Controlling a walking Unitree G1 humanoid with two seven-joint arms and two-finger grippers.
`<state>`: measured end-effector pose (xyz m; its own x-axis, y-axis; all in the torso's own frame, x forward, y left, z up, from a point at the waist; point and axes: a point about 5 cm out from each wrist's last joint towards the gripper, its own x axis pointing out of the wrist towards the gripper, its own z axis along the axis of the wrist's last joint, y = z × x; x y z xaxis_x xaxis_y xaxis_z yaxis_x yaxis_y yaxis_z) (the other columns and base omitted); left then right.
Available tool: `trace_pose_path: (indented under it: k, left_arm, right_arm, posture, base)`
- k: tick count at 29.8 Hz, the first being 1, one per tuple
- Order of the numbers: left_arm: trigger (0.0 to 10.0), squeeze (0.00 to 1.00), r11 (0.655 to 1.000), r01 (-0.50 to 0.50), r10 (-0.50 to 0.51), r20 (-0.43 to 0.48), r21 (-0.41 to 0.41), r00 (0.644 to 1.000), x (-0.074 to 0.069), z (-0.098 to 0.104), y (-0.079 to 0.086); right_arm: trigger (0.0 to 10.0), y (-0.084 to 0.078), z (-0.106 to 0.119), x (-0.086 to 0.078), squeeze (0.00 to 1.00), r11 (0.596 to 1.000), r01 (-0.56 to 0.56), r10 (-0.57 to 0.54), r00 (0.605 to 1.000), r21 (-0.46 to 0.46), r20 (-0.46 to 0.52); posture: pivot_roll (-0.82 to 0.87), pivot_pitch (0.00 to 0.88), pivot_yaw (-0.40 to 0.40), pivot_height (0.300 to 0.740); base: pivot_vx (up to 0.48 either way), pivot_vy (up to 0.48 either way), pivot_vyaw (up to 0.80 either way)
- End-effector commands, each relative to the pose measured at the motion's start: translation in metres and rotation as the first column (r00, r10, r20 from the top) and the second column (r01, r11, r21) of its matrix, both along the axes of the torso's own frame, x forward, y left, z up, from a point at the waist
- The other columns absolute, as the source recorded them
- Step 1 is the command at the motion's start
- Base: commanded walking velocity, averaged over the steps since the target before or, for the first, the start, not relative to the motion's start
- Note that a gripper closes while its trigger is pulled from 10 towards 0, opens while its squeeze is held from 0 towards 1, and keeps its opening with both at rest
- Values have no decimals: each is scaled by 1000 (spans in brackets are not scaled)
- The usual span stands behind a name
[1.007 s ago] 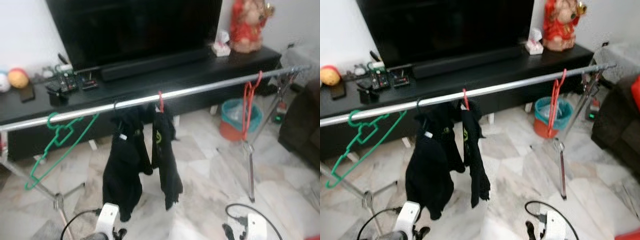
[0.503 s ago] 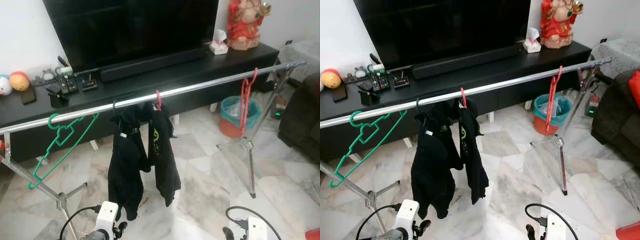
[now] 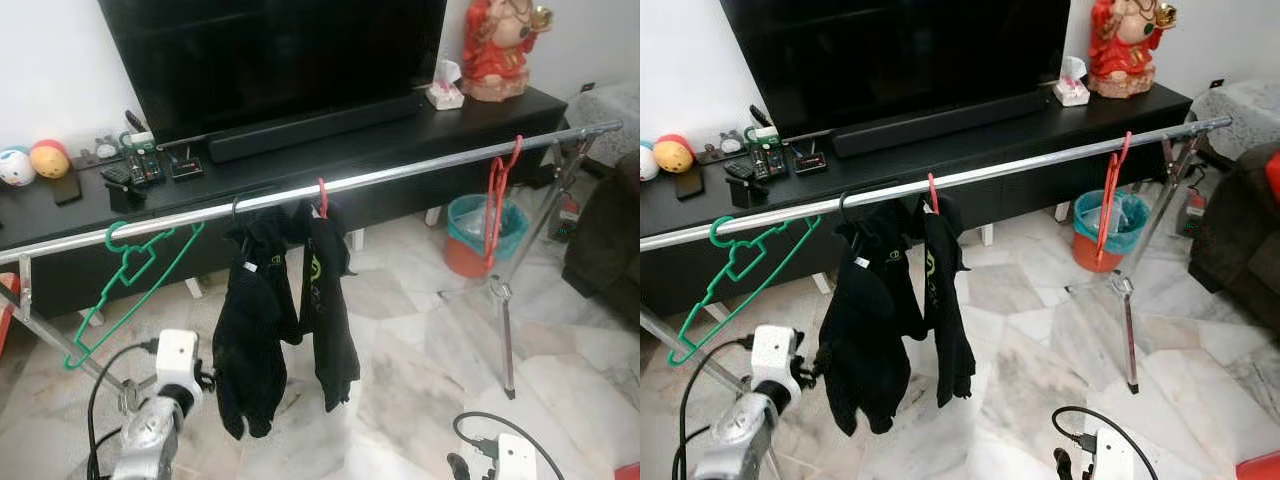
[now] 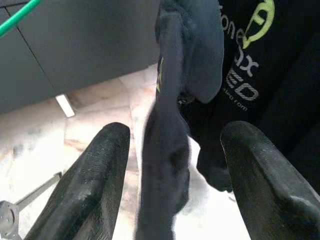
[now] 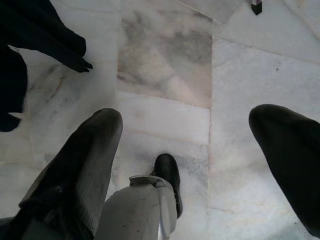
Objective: Hang hanger
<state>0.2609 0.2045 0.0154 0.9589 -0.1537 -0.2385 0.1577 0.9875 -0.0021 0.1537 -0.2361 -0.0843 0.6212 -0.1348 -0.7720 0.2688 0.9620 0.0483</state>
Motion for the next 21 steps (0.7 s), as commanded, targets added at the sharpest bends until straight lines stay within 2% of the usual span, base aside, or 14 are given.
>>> trace_pose_path:
  k: [1, 6, 8, 11, 17, 21]
  left_arm:
    - [10000, 0, 1000, 6, -5, 58, -22, 998, 7, 15, -2]
    - [10000, 0, 996, 55, -46, 119, -72, 992, 17, 29, -20]
    - [10000, 0, 992, 116, -107, 148, -54, 983, 23, 37, -29]
    - [10000, 0, 987, 156, -148, 163, -37, 975, 25, 44, -35]
    - [10000, 0, 984, 172, -166, 133, -38, 977, 35, 41, -42]
    - [10000, 0, 986, 150, -139, 141, -68, 980, 44, 44, -47]
  right_arm:
    - [10000, 0, 0, 1, 0, 1000, 5, -5, 1000, 1, 2]
    - [10000, -1, 1, 2, 0, 1000, 5, -5, 1000, -1, 4]
    - [10000, -1, 1, 3, 0, 1000, 4, -4, 1000, -1, 6]
    - [10000, -1, 2, 4, 0, 1000, 4, -4, 1000, -2, 9]
    - [10000, -1, 2, 5, 0, 1000, 2, -2, 1000, -2, 11]
    - [10000, -1, 2, 5, 0, 1000, 6, -6, 1000, -2, 14]
  posture:
    - [-48, 0, 58, 740]
    - [-50, 0, 55, 740]
    - [-52, 0, 54, 740]
    - [-53, 0, 53, 740]
    - [-57, 0, 49, 740]
    - [-61, 0, 50, 740]
  base:
    - [0, 0, 0]
    - [0, 0, 0]
    - [0, 0, 0]
    - [0, 0, 0]
    - [0, 0, 0]
    - [0, 0, 0]
